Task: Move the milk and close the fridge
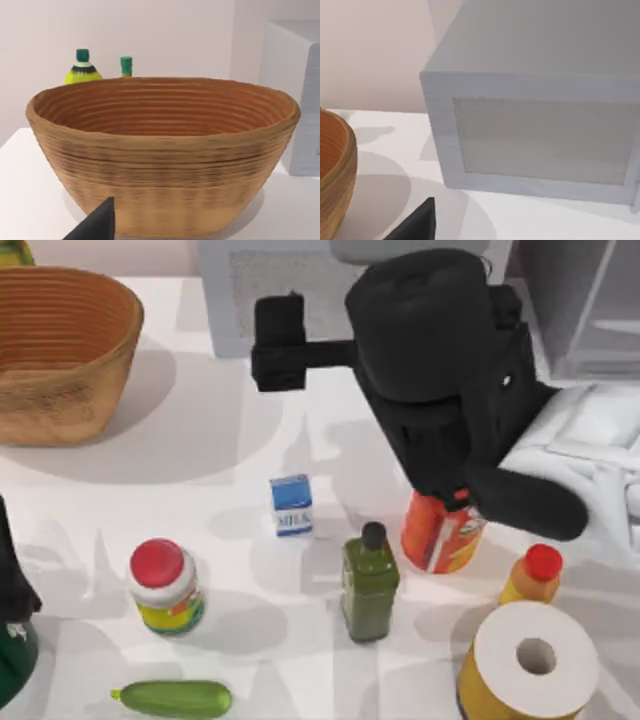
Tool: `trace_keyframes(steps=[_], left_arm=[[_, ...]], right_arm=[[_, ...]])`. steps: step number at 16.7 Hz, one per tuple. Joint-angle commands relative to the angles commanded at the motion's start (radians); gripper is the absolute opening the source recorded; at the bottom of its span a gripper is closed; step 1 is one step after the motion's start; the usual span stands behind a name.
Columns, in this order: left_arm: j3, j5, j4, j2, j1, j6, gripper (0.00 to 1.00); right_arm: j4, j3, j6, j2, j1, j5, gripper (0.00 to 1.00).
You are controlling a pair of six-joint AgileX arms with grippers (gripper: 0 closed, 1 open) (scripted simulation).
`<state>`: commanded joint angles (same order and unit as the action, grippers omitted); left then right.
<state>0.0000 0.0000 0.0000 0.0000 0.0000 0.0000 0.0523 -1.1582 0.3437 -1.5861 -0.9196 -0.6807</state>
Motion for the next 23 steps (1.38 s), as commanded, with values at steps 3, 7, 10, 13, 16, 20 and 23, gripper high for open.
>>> trace_keyframes(steps=[3,7,10,13,16,20,23], left_arm=[[0.0,0.0,0.0,0.0,0.0,0.0,1.0],[0.0,0.0,0.0,0.0,0.0,0.0,1.0],[0.0,0.0,0.0,0.0,0.0,0.0,1.0],[0.0,0.0,0.0,0.0,0.0,0.0,1.0],[0.0,0.0,0.0,0.0,0.0,0.0,1.0],[0.0,0.0,0.0,0.0,0.0,0.0,1.0],[0.0,0.0,0.0,0.0,0.0,0.0,1.0]], right_arm=[[-0.136,-0.112,0.109,-0.167,-0.007,0.061,1.0],[-0.265,-0.194,0.219,-0.336,-0.03,0.133,1.0],[-0.325,-0.197,0.258,-0.411,-0.036,0.167,1.0],[-0.345,-0.191,0.265,-0.433,-0.032,0.175,1.0],[-0.345,-0.191,0.265,-0.433,-0.032,0.175,1.0],[-0.349,-0.222,0.26,-0.454,-0.03,0.176,1.0],[-0.333,-0.264,0.249,-0.506,-0.015,0.183,1.0]])
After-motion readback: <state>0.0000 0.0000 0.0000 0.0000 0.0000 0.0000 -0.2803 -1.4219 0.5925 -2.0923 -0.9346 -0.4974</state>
